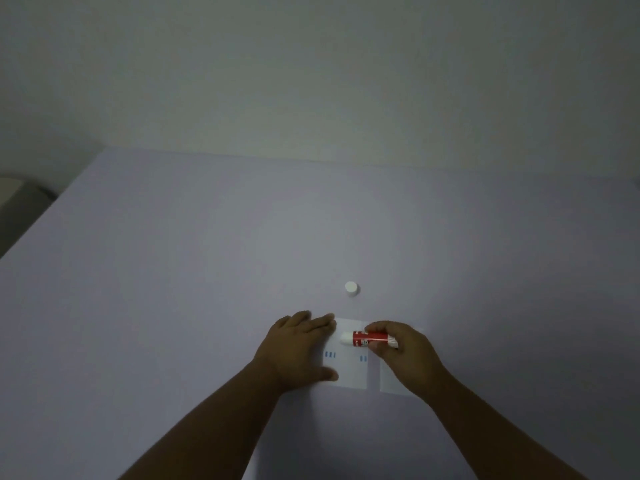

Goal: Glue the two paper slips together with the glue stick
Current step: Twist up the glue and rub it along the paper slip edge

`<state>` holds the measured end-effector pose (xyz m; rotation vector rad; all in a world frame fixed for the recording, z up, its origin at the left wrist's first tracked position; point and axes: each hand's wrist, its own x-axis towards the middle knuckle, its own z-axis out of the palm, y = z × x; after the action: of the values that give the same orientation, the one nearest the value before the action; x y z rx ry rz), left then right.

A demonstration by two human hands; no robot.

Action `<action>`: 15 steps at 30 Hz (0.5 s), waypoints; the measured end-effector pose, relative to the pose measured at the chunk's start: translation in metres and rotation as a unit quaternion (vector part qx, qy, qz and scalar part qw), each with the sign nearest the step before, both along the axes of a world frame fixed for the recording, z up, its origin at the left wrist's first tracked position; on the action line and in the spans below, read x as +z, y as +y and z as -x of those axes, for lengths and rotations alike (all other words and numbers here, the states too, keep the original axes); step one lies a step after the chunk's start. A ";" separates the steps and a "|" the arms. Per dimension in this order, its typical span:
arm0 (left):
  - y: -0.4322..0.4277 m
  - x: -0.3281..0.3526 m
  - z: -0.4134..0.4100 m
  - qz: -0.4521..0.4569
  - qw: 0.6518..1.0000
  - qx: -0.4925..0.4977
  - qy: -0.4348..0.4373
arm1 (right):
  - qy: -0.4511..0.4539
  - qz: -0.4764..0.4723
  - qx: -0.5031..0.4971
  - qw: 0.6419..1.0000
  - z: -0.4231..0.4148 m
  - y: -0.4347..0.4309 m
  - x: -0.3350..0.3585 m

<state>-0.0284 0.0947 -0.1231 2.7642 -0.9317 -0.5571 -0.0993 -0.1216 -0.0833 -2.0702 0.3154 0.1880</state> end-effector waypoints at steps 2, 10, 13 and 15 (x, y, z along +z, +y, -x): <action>0.003 0.000 0.000 0.005 1.000 0.013 0.012 | -0.017 0.032 0.038 0.999 0.001 0.005 -0.002; 0.005 0.000 -0.002 0.035 0.998 0.033 0.036 | -0.064 0.113 0.127 0.983 -0.001 0.012 -0.002; 0.005 0.000 -0.002 0.041 0.998 0.035 0.038 | -0.078 0.144 0.104 0.981 -0.012 0.011 0.000; 0.005 -0.001 -0.002 0.042 0.998 0.035 0.033 | -0.079 0.154 0.083 0.981 -0.018 0.011 0.001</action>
<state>-0.0266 0.0995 -0.1237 2.6746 -0.8212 -0.5785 -0.0809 -0.1107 -0.0820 -2.4044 0.0761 0.0764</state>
